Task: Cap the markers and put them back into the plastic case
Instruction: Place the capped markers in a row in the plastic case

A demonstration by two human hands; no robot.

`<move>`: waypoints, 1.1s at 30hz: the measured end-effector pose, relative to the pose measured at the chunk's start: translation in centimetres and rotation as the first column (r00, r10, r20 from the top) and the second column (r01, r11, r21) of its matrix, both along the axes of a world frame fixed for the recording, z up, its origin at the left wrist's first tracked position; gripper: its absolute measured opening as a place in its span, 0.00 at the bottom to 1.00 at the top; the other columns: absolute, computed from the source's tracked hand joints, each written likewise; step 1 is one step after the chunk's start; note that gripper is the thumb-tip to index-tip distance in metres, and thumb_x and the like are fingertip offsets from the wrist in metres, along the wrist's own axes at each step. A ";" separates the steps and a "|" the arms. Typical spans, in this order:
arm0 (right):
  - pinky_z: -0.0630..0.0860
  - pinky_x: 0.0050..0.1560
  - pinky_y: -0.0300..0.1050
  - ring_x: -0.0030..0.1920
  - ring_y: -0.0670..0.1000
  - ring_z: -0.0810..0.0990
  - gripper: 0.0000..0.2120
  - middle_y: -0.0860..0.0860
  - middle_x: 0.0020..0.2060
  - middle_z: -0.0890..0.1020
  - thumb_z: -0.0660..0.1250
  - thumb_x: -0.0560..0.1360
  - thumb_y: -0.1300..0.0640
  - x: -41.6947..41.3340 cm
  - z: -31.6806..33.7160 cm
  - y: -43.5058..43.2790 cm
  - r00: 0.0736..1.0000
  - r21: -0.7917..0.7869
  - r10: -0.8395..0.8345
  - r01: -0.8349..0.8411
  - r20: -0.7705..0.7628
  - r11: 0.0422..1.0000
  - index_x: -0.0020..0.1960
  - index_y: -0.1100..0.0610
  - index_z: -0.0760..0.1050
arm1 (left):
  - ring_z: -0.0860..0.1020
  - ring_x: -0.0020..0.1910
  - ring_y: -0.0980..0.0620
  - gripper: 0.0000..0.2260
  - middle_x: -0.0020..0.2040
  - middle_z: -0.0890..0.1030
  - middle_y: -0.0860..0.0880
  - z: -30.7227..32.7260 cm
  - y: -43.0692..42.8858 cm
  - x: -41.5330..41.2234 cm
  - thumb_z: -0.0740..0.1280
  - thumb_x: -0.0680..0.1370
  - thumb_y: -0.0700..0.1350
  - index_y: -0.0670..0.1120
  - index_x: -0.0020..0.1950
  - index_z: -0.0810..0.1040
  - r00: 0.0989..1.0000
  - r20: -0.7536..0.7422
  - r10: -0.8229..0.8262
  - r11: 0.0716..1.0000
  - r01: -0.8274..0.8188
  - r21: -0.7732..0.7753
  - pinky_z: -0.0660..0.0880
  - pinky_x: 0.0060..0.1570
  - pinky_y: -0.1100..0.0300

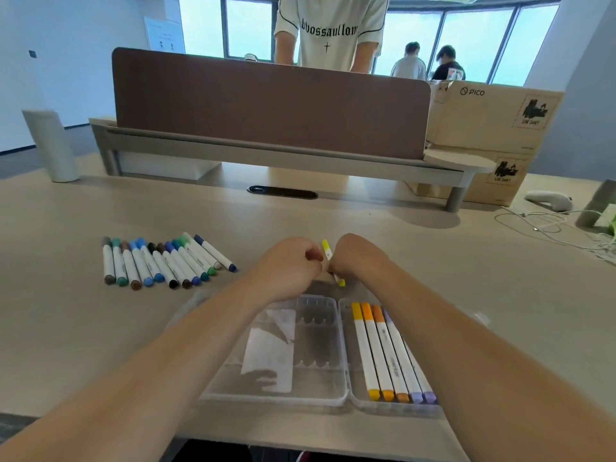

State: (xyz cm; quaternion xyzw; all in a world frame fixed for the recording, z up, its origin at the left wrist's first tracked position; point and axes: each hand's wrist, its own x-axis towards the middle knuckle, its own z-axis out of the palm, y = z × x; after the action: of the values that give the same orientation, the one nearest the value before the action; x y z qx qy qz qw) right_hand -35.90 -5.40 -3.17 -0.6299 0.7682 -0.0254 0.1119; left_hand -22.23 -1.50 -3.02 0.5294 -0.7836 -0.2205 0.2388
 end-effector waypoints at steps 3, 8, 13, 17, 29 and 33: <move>0.77 0.49 0.49 0.41 0.56 0.79 0.11 0.56 0.38 0.79 0.68 0.74 0.54 0.0 0.4 0.3 1.000 0.041 0.018 -0.018 -0.001 0.999 0.37 0.59 0.75 | 0.76 0.53 0.53 0.13 0.59 0.79 0.51 -0.3 0.1 0.2 0.63 0.80 0.45 0.49 0.63 0.78 1.000 0.008 0.013 1.000 -0.013 0.021 0.71 0.53 0.61; 0.71 0.33 0.41 0.28 0.52 0.73 0.11 0.54 0.29 0.76 0.65 0.74 0.57 -0.5 2.5 5.4 0.988 0.035 0.063 -0.069 0.139 0.997 0.34 0.59 0.75 | 0.77 0.59 0.50 0.15 0.63 0.79 0.49 -0.5 1.9 0.0 0.63 0.79 0.43 0.47 0.66 0.77 0.998 0.066 0.004 0.999 -0.007 0.044 0.73 0.60 0.58; 0.67 0.28 0.39 0.23 0.51 0.70 0.16 0.52 0.21 0.72 0.61 0.74 0.58 -0.4 4.1 11.3 0.983 0.098 0.090 -0.107 0.162 0.989 0.27 0.58 0.71 | 0.73 0.66 0.49 0.18 0.70 0.74 0.48 -0.5 4.5 -0.5 0.61 0.81 0.45 0.47 0.71 0.72 0.987 0.154 -0.050 0.998 0.046 0.030 0.69 0.61 0.59; 0.61 0.25 0.37 0.14 0.47 0.63 0.18 0.48 0.14 0.67 0.57 0.77 0.58 -0.3 4.7 14.4 0.985 0.239 0.124 -0.149 0.117 0.959 0.29 0.57 0.69 | 0.71 0.67 0.47 0.17 0.70 0.73 0.46 -0.3 6.6 -1.1 0.61 0.81 0.43 0.47 0.71 0.71 0.982 0.169 -0.081 0.997 0.082 0.004 0.68 0.61 0.58; 0.63 0.25 0.37 0.18 0.47 0.66 0.21 0.48 0.15 0.68 0.58 0.80 0.57 -0.9 4.0 16.2 0.987 0.226 0.131 -0.150 0.097 0.963 0.28 0.58 0.68 | 0.78 0.46 0.46 0.12 0.47 0.82 0.46 -0.4 9.5 -0.9 0.64 0.80 0.51 0.45 0.53 0.80 0.901 0.263 -0.345 0.938 0.325 0.119 0.75 0.50 0.50; 0.62 0.23 0.35 0.14 0.45 0.64 0.20 0.46 0.15 0.68 0.62 0.79 0.57 -1.4 3.7 15.9 0.985 0.245 0.115 -0.144 0.131 0.959 0.28 0.57 0.68 | 0.78 0.55 0.47 0.18 0.57 0.82 0.48 -0.3 9.6 -0.9 0.69 0.77 0.56 0.46 0.62 0.79 0.897 0.264 -0.355 0.935 0.333 0.125 0.73 0.59 0.52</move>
State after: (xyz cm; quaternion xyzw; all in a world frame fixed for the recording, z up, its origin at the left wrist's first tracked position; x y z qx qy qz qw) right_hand -37.35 10.54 0.55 -0.6569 0.7143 0.0438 0.2372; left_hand -23.11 8.11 -3.32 0.4171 -0.8817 -0.2115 0.0616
